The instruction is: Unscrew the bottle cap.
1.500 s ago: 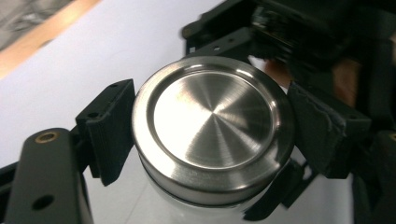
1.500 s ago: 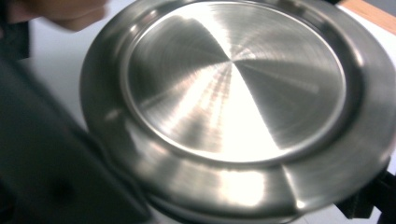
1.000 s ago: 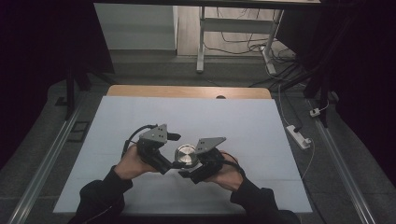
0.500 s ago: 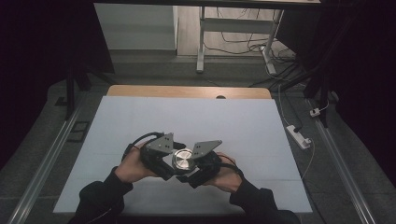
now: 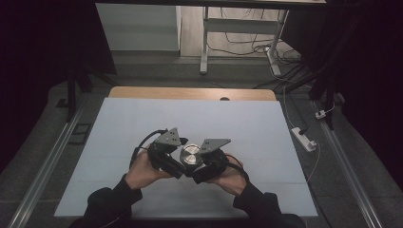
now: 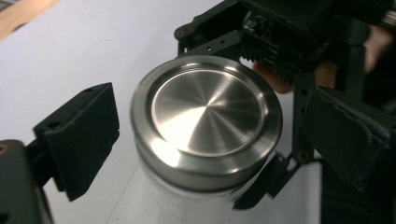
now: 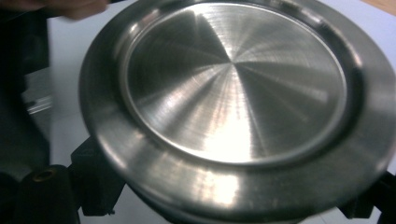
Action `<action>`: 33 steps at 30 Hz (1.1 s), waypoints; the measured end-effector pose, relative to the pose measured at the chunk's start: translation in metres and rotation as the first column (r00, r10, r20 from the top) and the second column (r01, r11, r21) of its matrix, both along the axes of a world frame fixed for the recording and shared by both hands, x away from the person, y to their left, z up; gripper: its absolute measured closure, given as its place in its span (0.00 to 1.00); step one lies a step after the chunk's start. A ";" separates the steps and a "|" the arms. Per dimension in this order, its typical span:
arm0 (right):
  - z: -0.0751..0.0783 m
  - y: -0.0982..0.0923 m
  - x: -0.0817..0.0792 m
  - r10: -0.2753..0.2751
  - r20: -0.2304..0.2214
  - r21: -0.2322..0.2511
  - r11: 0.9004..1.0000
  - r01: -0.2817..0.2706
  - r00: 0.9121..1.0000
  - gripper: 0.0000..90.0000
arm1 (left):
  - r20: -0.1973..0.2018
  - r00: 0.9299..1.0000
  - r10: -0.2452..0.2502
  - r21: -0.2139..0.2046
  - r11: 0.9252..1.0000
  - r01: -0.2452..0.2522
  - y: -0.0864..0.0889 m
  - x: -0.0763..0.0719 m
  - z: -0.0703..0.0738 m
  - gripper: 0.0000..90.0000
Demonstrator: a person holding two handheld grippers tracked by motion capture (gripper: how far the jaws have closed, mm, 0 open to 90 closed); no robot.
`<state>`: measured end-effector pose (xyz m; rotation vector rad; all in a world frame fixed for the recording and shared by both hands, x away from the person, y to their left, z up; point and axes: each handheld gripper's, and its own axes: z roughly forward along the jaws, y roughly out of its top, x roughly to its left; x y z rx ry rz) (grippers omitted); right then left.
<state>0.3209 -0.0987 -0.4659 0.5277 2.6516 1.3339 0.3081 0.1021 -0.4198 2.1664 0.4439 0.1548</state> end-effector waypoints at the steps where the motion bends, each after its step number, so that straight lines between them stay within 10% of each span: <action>1: 0.001 0.000 -0.001 0.020 -0.006 0.001 1.000 -0.020 1.000 0.16 | 0.005 1.000 -0.018 0.004 1.000 0.018 0.003 0.000 0.001 0.06; 13: -0.002 0.012 -0.012 0.196 -0.010 -0.036 0.980 -0.197 0.980 0.16 | 0.040 0.970 -0.240 0.100 0.967 0.235 0.009 -0.005 -0.004 0.21; 21: -0.003 0.006 -0.006 0.110 -0.013 -0.036 0.993 -0.111 0.994 0.16 | 0.040 0.999 -0.027 0.090 0.996 0.023 -0.006 -0.008 -0.005 0.23; 26: -0.007 0.005 -0.001 -0.009 -0.008 -0.040 0.999 0.008 1.000 0.16 | 0.055 0.989 0.136 0.083 0.987 -0.140 -0.018 -0.011 -0.010 0.23; 33: -0.004 0.001 0.001 -0.006 -0.018 -0.005 1.000 0.006 1.000 0.16 | 0.038 0.999 0.026 0.011 1.000 -0.027 -0.002 -0.002 -0.004 0.05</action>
